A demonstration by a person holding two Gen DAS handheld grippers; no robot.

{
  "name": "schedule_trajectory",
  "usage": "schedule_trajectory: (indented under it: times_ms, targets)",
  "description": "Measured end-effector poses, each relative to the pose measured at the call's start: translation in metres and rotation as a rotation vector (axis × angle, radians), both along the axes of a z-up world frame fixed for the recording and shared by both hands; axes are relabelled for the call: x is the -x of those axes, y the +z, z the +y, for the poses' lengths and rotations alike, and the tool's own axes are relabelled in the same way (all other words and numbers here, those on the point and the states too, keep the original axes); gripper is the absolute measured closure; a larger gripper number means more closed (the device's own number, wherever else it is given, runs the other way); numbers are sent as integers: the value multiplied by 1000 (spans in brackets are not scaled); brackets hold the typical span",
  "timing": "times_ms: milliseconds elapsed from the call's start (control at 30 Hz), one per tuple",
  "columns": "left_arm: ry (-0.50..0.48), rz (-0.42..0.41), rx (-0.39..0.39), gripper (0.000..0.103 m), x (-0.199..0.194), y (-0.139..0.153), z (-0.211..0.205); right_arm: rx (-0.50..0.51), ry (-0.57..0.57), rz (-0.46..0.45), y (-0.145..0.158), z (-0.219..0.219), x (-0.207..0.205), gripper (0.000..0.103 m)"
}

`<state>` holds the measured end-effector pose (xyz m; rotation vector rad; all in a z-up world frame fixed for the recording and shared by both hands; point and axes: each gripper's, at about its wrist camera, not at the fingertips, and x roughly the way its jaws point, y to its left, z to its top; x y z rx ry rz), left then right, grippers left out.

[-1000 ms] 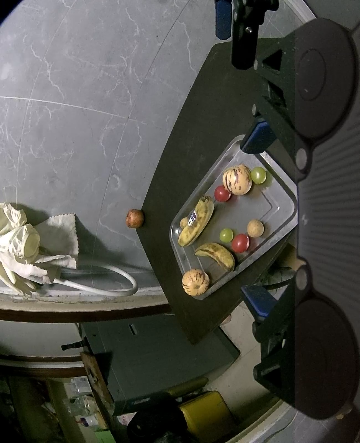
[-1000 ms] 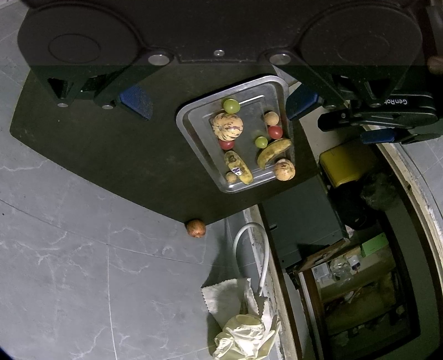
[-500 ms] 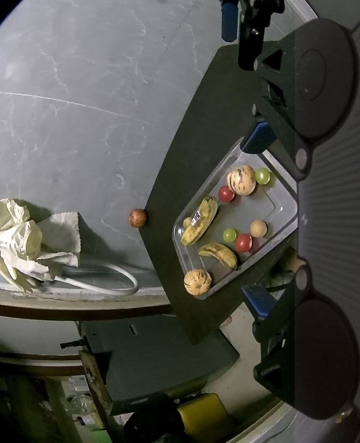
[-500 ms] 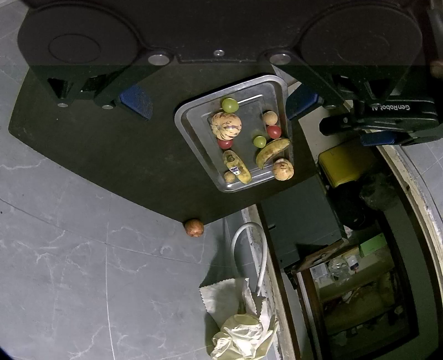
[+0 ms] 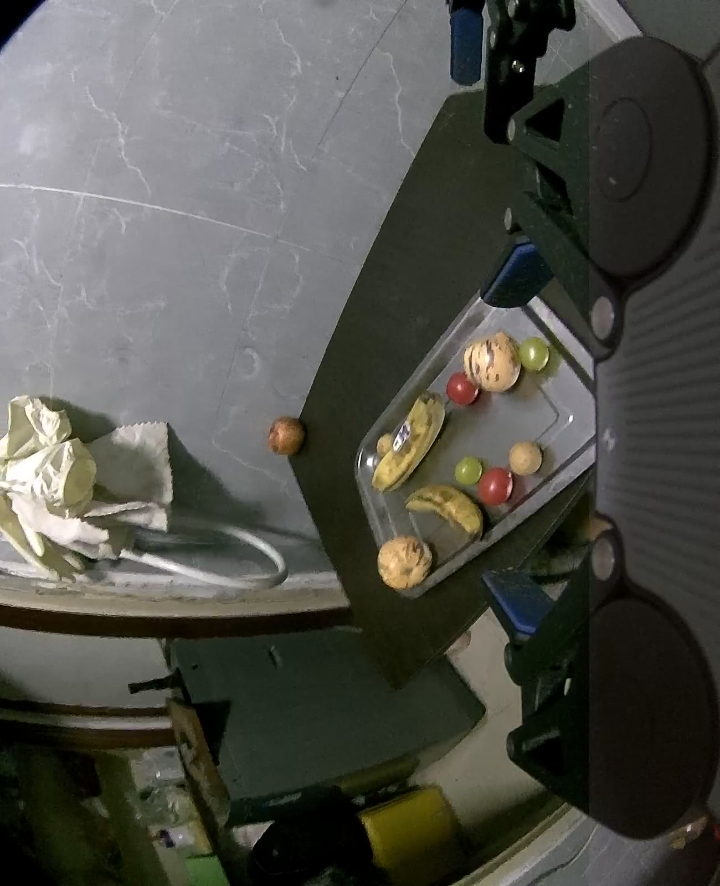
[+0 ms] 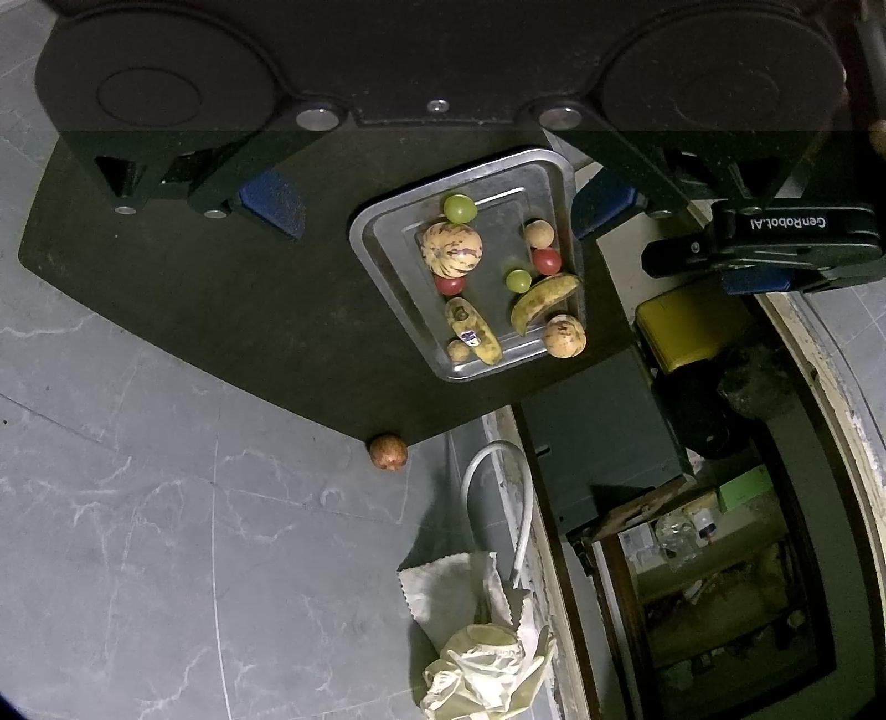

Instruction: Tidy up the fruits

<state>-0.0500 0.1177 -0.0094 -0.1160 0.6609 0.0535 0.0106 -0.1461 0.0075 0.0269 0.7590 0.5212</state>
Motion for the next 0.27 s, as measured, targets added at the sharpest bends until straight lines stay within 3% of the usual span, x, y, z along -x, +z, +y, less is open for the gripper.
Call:
schedule_trajectory:
  times_ms: [267]
  targets:
    - [34,-38,-24,0,2,5,-2,0,0,-1,0,0,0,1]
